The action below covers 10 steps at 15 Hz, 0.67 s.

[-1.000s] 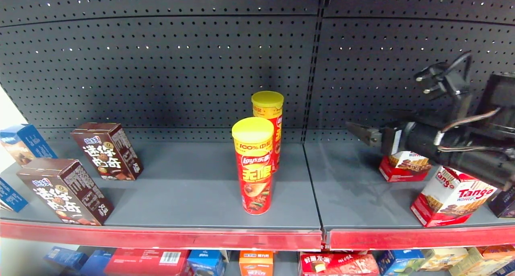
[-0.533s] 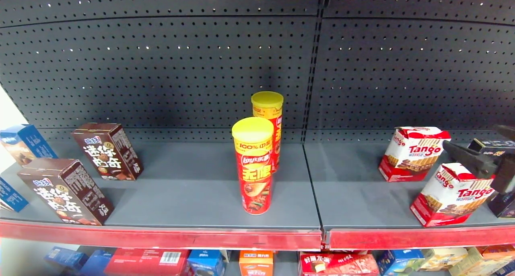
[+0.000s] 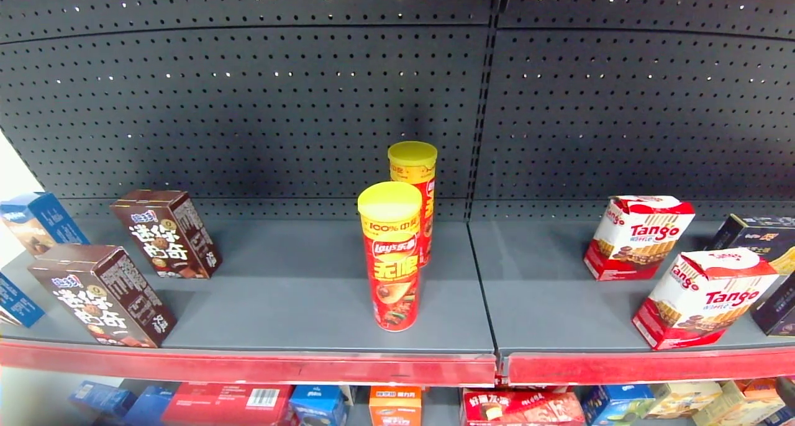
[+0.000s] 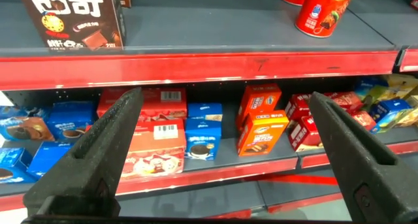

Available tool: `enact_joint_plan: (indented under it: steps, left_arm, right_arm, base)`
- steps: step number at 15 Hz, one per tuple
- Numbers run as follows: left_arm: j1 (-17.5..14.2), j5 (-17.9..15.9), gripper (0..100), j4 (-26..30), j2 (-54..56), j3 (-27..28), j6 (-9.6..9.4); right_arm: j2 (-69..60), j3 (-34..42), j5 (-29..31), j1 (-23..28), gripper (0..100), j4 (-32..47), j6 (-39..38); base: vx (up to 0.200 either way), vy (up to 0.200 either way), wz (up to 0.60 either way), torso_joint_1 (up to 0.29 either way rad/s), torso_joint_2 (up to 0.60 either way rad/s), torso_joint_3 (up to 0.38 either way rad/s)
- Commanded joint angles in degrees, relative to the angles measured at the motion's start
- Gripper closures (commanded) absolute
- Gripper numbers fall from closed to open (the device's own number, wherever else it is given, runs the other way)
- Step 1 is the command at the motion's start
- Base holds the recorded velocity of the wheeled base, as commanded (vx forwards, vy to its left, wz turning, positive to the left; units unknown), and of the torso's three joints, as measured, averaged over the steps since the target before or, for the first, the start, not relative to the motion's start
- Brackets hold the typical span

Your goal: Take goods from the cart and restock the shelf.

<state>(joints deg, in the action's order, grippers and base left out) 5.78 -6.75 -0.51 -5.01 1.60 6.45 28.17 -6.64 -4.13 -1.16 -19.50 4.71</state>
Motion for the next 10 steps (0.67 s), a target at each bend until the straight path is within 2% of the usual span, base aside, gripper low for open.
enact_joint_plan:
  steps: [1, 2, 4, 6, 10]
  left_arm:
    - [0.0, 0.2, 0, 0.0, -0.1, 0.0, 0.06]
    - [0.0, 0.2, 0, 0.0, 0.0, 0.0, -0.12]
    - [0.0, -0.2, 0, 0.0, 0.0, 0.0, -0.12]
    - [0.0, -0.3, 0, 0.1, 0.0, 0.0, -0.65]
    - [0.1, 0.9, 0, 0.1, -0.1, 0.1, -0.38]
  right_arm:
    - [-18.1, 3.6, -0.7, -1.3, 0, 9.7, -3.2]
    - [-23.5, 5.9, -0.3, -2.6, 0, 11.7, -3.5]
    - [-24.5, 6.6, 1.7, -0.5, 0, 12.5, -3.1]
    - [-28.2, 6.5, 2.3, 1.1, 0, 20.8, -3.1]
    - [-28.2, 6.6, 3.3, 1.2, 0, 19.2, -3.7]
  base:
    - [0.0, 0.0, 0.0, 0.0, 0.0, 0.0]
    - [0.0, 0.0, 0.0, 0.0, 0.0, 0.0]
    - [0.0, 0.0, 0.0, 0.0, 0.0, 0.0]
    - [0.0, 0.0, 0.0, 0.0, 0.0, 0.0]
    - [0.0, 0.0, 0.0, 0.0, 0.0, 0.0]
